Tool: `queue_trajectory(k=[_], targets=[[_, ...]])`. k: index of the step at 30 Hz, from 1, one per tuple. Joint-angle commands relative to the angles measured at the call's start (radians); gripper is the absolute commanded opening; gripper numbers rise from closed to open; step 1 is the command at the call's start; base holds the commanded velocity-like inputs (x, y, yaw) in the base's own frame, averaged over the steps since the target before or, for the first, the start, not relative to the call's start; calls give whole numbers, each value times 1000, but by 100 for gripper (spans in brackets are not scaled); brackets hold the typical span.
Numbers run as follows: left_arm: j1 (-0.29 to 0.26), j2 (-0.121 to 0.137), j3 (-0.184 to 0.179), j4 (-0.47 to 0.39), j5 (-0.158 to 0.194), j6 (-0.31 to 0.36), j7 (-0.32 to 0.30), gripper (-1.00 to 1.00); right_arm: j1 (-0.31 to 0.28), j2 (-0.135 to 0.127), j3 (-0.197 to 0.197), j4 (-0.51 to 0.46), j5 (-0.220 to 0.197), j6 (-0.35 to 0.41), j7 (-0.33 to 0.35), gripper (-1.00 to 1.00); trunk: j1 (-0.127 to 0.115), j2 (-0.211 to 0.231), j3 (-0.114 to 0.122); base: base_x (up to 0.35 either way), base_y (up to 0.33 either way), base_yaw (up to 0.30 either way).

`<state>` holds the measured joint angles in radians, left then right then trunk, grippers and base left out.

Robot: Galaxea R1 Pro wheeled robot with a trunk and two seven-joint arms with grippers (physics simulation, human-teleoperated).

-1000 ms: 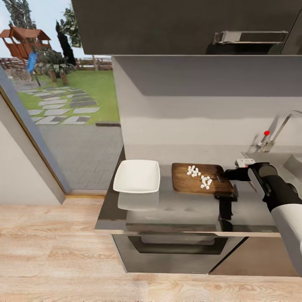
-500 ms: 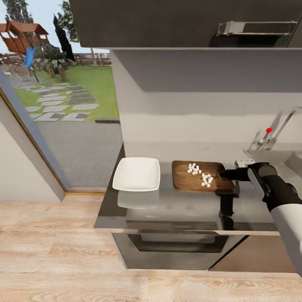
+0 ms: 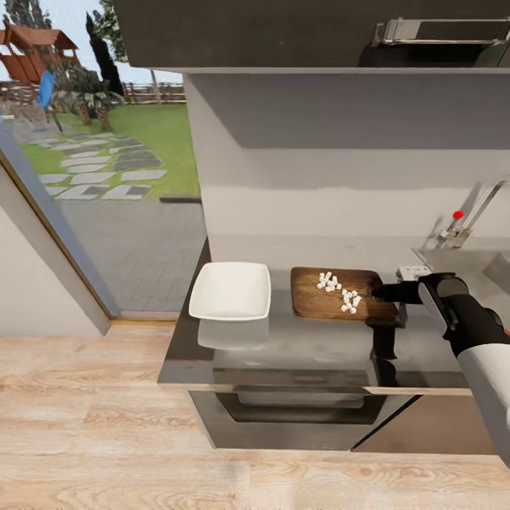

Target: In the kitchen, take the Vidalia onion out of the sink, dice it on the chopping board with the paring knife, put the diced onion into the bowl on the countertop, then place both the paring knife and the chopping board into the sink.

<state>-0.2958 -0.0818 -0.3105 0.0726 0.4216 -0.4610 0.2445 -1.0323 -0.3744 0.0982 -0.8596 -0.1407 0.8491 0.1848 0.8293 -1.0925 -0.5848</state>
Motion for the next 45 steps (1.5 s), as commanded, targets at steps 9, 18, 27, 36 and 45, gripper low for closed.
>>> queue_trajectory(k=[9,18,27,36,45], targets=[[-2,-1,-9,4,5,-4,2,100,0,-2,5,19,-4,4,-2,100,0,0,-2,0,0,0],[-2,-1,-9,4,5,4,2,100,1,-4,2,43,-3,-68,-1,100,0,0,-2,0,0,0],[-2,-1,-8,4,5,4,2,100,1,-3,2,50,-4,-73,-4,100,0,0,-2,0,0,0],[-2,-1,-9,4,5,4,2,100,1,-3,2,50,-4,-73,-4,-100,0,0,-2,0,0,0],[-2,-1,-8,4,5,4,2,100,1,-5,0,49,-4,-71,-4,-100,0,0,-2,0,0,0]])
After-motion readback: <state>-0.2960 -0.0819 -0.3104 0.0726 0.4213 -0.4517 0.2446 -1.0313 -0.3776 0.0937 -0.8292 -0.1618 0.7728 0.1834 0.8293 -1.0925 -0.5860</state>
